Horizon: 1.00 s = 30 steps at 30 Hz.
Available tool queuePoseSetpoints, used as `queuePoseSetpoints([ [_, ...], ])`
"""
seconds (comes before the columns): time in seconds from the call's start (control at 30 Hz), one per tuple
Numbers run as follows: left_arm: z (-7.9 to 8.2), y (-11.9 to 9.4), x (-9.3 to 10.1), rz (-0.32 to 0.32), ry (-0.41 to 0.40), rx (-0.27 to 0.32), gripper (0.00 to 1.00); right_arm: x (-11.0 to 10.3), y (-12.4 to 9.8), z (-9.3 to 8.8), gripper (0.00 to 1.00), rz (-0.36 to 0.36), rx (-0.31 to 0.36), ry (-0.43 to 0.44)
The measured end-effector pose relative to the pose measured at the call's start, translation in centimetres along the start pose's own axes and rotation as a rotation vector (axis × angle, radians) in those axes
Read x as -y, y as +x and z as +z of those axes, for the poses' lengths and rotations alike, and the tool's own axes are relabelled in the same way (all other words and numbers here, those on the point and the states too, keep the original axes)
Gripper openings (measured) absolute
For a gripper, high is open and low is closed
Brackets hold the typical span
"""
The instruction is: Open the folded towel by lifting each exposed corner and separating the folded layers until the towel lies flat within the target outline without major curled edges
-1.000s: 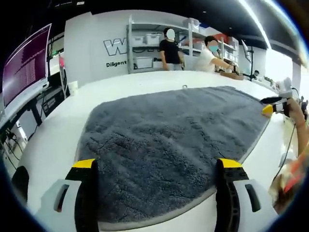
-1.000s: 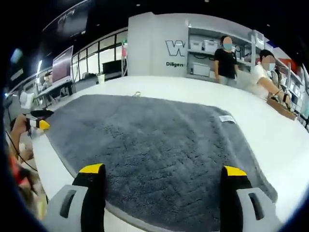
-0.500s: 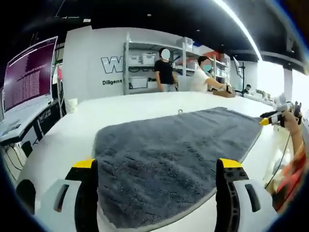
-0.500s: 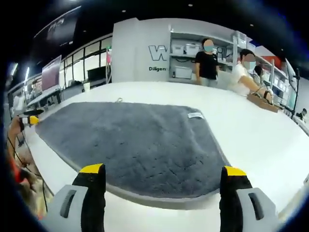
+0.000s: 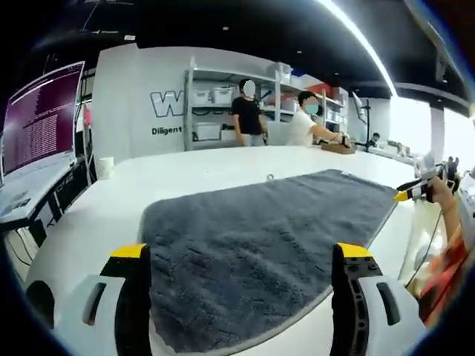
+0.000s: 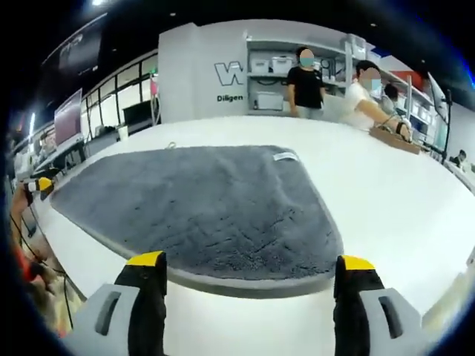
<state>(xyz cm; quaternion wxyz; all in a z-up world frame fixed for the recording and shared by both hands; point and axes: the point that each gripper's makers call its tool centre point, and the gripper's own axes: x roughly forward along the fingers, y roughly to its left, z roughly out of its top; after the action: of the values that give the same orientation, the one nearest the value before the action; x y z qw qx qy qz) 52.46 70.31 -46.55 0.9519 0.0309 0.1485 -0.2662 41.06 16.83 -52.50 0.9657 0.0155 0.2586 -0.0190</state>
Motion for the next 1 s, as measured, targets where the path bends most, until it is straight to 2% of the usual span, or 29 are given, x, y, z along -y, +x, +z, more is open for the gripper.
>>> queuePoseSetpoints([
  [0.13, -0.2, -0.1, -0.3, 0.010, -0.007, -0.002, 0.99, 0.1, -0.4, 1.5, 0.84, 0.001, 0.044, -0.008],
  [0.27, -0.3, -0.1, -0.3, 0.009, -0.009, -0.006, 0.99, 0.2, -0.1, 1.6, 0.79, -0.004, 0.038, -0.022],
  [0.37, -0.6, 0.0, -0.2, 0.003, -0.017, -0.012, 0.99, -0.4, 0.8, 1.0, 0.78, 0.028, 0.010, -0.034],
  [0.5, -0.7, 0.0, -0.3, 0.005, -0.023, -0.017, 0.99, 0.3, 1.4, -0.3, 0.77, 0.007, -0.036, -0.022],
  [0.7, -0.7, -0.2, -0.7, 0.017, -0.021, -0.019, 0.99, 0.8, 1.3, -0.4, 0.73, -0.003, -0.008, 0.013],
  [1.0, -1.2, -0.1, -0.8, 0.014, -0.036, -0.024, 0.99, 0.8, 1.3, -0.6, 0.74, 0.001, -0.020, -0.018],
])
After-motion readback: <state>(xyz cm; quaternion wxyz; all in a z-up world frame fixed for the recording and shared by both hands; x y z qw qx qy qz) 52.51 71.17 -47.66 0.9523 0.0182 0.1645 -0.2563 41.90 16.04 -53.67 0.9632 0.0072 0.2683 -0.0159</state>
